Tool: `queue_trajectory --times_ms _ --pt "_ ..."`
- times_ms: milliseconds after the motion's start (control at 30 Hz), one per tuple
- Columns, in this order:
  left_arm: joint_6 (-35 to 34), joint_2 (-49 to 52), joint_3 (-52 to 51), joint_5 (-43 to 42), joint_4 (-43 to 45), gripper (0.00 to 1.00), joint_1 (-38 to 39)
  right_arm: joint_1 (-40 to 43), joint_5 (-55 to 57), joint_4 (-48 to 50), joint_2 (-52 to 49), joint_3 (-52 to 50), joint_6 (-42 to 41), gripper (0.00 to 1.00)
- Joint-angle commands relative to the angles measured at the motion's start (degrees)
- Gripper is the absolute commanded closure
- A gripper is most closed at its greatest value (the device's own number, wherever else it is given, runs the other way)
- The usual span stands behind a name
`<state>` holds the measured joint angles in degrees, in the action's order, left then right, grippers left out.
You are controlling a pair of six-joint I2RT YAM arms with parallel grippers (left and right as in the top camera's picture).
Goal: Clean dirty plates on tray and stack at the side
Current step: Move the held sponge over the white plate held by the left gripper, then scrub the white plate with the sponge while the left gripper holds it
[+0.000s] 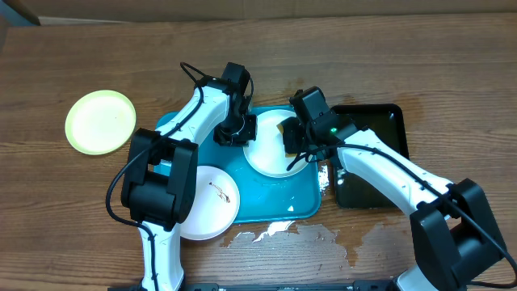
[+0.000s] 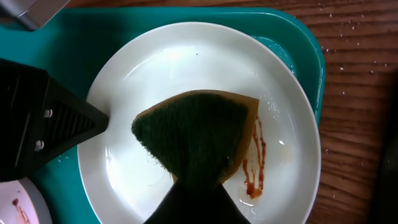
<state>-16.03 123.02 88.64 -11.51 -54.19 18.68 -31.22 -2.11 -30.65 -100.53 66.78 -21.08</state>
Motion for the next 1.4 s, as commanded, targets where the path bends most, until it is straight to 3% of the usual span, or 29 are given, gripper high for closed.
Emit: queue_trajectory --times_ms 0,200,400,567,667,800,1367 --pt "1.2 3.3 -1.9 2.7 0.1 0.91 0.9 -0.1 0.7 0.3 -1.3 0.7 -0.4 0.85" --pt "1.2 3.3 -1.9 2.7 -0.1 0.88 0.9 -0.1 0.8 0.6 -2.1 0.7 0.3 0.6" --pt "1.2 3.3 -1.9 2.7 -0.2 0.87 0.9 -0.8 0.9 0.0 -2.1 0.7 2.1 0.51" --pt "1.2 3.3 -1.9 2.7 0.0 0.87 0.9 -4.7 9.8 -1.5 -2.1 0.7 2.6 0.51" --pt "1.2 3.3 -1.9 2.7 -0.2 0.92 0.9 -5.8 13.1 -2.0 -2.2 0.7 2.6 0.52" --pt "1.3 3.3 -1.9 2.7 -0.2 0.96 0.9 -5.8 13.2 -2.5 -2.3 0.7 2.6 0.58" --pt "1.3 3.3 -1.9 2.7 -0.1 0.93 0.9 -5.8 9.4 -2.4 -3.8 -1.7 0.0 0.57"
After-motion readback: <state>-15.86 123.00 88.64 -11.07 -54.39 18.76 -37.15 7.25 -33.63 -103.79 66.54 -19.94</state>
